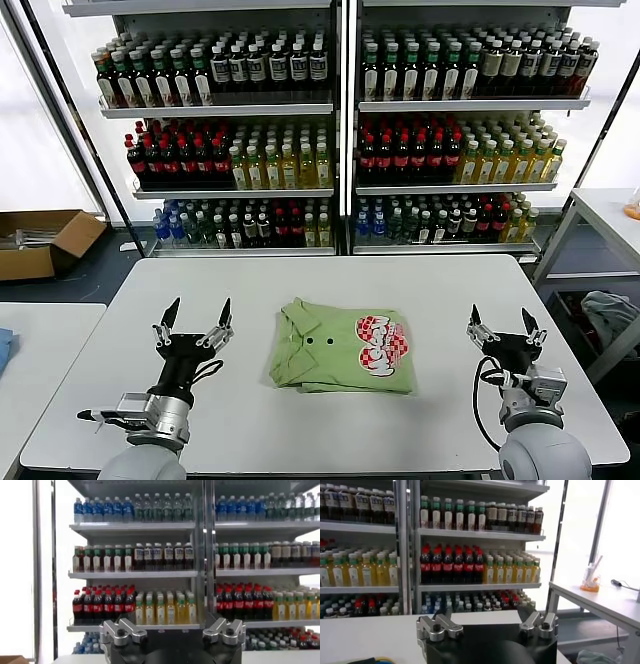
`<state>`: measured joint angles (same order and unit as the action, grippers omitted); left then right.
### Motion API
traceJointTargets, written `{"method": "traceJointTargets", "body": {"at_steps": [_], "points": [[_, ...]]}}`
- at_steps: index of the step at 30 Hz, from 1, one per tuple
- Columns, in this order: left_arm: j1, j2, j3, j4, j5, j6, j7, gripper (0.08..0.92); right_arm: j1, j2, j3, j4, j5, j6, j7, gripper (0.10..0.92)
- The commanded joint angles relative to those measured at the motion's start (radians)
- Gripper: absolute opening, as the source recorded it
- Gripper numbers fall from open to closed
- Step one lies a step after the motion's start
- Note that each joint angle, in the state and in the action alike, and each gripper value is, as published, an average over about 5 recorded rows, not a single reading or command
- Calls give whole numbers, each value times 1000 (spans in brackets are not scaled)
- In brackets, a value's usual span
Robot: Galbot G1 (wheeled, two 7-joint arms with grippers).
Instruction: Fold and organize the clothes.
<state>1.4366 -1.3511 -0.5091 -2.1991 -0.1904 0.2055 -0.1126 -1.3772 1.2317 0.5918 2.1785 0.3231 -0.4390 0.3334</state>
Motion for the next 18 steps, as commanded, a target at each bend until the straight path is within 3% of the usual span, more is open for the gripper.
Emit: {"method": "traceJointTargets", "body": {"at_steps": [1, 10, 18], "points": [[7, -1, 0, 10, 73, 1, 36, 823, 4, 0, 4, -8, 0, 1, -1, 823], [-14, -16, 12, 98, 70, -29, 45, 823, 27, -1, -20, -52, -20, 3, -19, 823], [-23, -16, 20, 72, 63, -20, 58, 823, 36, 3, -26, -45, -26, -3, -26, 823]]}}
